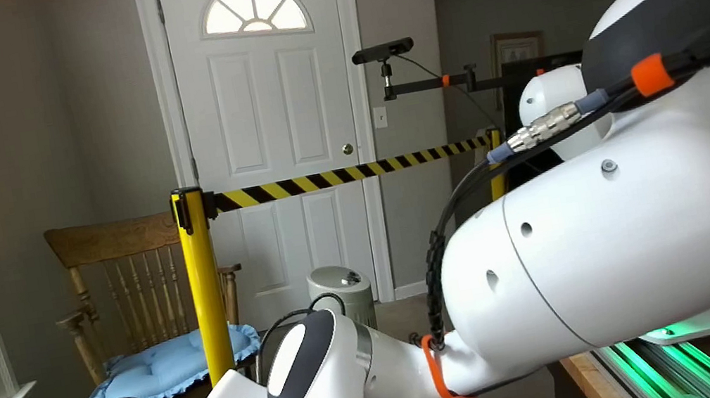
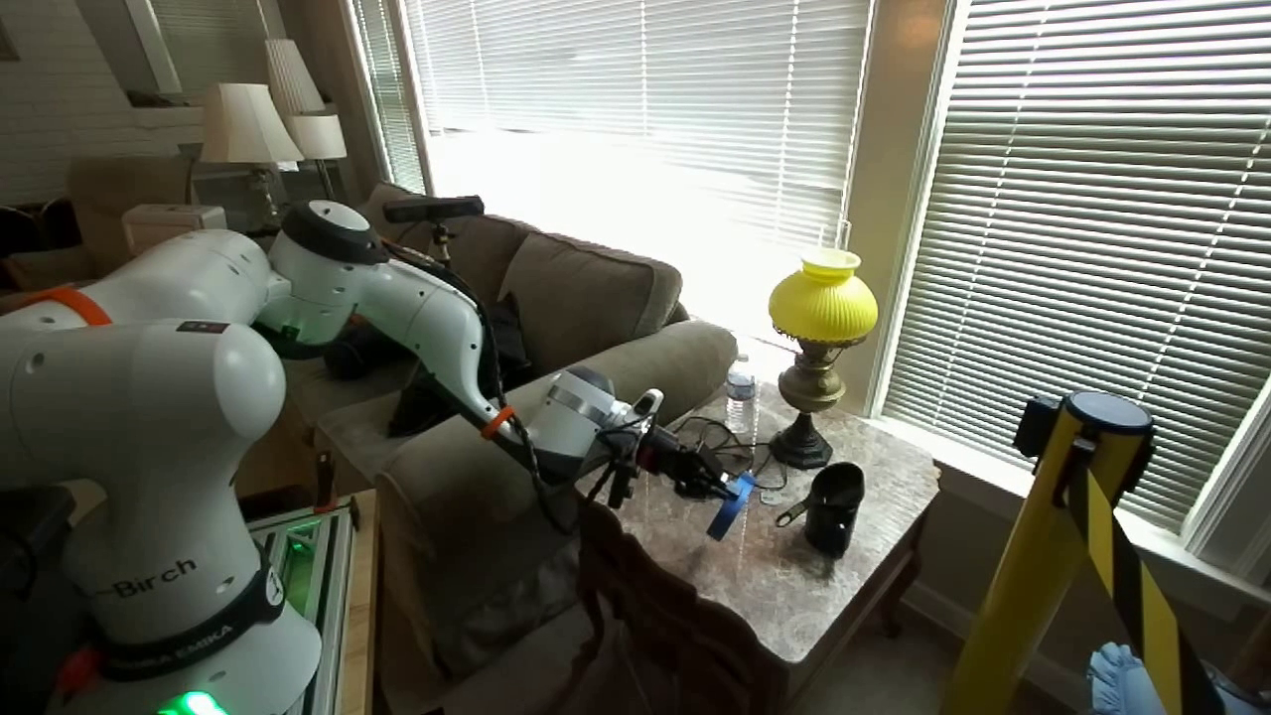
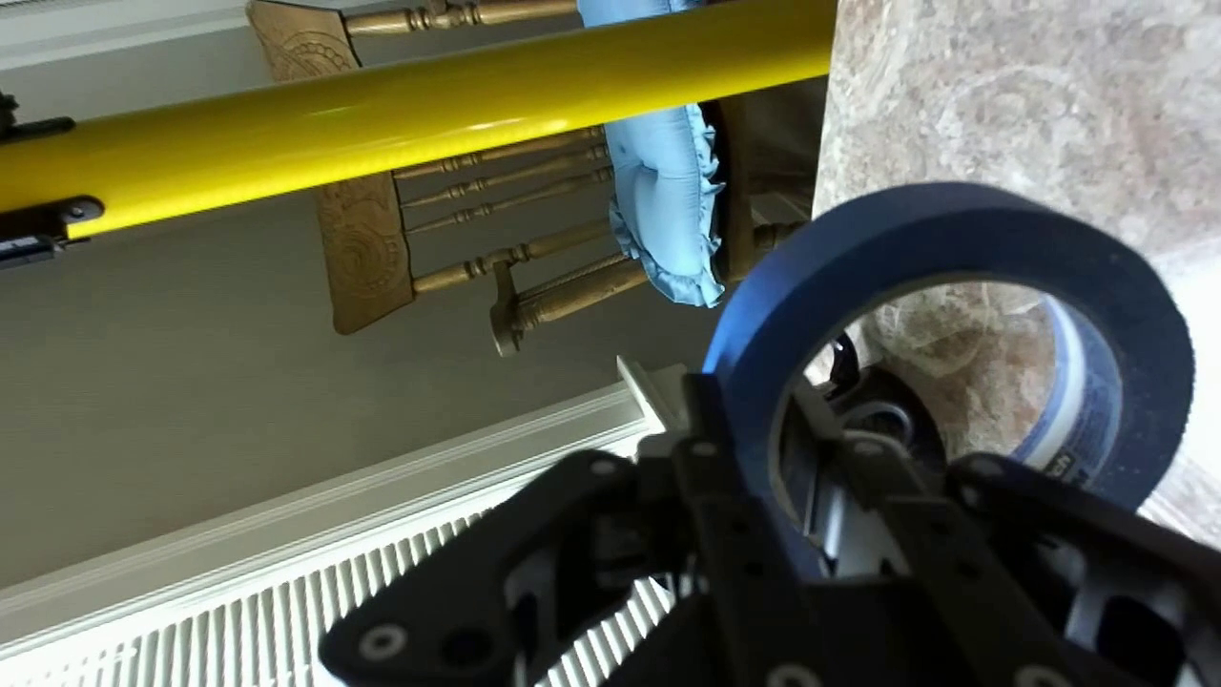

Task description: Turn the seal tape

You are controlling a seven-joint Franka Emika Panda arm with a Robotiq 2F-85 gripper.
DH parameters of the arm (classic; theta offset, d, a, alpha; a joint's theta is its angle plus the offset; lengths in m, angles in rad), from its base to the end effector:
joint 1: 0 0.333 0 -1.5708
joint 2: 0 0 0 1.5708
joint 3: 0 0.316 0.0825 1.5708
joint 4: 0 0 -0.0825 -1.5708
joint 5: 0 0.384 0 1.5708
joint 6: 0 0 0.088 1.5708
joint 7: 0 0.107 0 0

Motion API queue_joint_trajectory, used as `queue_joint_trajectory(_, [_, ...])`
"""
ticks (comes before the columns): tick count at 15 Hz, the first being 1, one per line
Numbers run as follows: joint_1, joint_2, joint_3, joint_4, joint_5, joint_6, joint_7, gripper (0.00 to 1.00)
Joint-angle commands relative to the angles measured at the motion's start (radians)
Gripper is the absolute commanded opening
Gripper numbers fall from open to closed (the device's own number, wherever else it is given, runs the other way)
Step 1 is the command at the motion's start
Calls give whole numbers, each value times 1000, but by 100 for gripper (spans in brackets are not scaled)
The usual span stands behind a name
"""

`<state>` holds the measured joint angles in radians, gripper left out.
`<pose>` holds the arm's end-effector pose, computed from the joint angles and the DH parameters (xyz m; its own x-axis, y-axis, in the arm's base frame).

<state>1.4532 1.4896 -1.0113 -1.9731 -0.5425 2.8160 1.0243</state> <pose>0.5249 0.1963 0.0108 0.7486 0.6312 0.2028 0.0609 -0.3701 0.9270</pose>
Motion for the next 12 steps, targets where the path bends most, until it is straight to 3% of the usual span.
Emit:
queue_joint_trajectory(1, [4,0,5,16,-81,-113,-22,5])
queue_joint_trajectory(6, [-12,0,52,89,-189,-307,82,5])
queue_joint_trajectory(10, [-31,0,109,165,-303,-425,256,5])
queue_joint_trajectory(12, [-50,0,136,202,-261,-486,333,5])
